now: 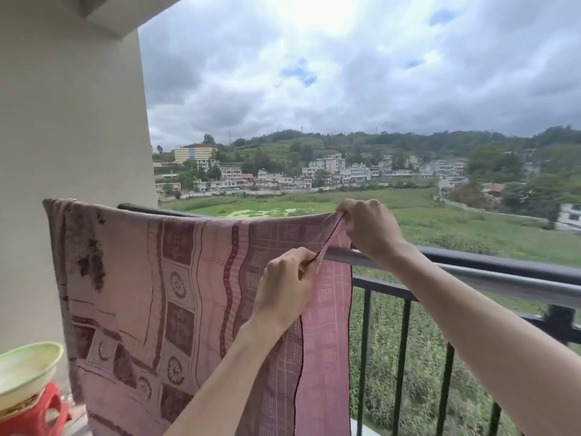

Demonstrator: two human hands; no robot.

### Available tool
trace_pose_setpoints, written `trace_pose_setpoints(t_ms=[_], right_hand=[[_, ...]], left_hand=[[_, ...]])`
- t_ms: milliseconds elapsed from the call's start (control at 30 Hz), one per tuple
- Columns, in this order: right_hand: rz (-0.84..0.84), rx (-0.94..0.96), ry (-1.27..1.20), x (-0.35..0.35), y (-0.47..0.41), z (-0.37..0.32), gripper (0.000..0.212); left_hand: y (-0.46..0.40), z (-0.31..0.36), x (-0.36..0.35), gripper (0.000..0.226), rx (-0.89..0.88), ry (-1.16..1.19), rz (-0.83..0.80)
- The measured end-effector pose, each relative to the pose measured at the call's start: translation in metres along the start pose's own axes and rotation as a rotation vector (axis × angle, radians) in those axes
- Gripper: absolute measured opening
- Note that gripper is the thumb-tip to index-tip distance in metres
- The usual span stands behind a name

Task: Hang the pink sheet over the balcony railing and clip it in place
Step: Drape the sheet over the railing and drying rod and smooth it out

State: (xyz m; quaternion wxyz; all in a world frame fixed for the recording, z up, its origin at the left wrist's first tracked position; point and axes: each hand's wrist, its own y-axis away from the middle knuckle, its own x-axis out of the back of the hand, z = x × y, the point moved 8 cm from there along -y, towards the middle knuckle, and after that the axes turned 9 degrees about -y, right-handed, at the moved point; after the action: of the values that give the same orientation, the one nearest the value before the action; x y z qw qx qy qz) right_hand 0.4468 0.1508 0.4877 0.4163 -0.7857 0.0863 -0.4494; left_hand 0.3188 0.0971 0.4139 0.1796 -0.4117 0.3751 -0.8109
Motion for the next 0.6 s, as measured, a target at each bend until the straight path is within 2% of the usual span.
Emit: trace_pose_setpoints(t_ms=[300, 600], right_hand=[[-0.079, -0.12, 0.12, -0.024, 0.023, -0.026, 0.029], [-0.064, -0.137, 0.088, -0.03, 0.013, -0.053, 0.028]], left_hand=[[0.024, -0.037, 0.011, 0.013, -0.045, 0.087, -0.083], [0.01, -0.051, 0.043, 0.014, -0.104, 0.109, -0.097]])
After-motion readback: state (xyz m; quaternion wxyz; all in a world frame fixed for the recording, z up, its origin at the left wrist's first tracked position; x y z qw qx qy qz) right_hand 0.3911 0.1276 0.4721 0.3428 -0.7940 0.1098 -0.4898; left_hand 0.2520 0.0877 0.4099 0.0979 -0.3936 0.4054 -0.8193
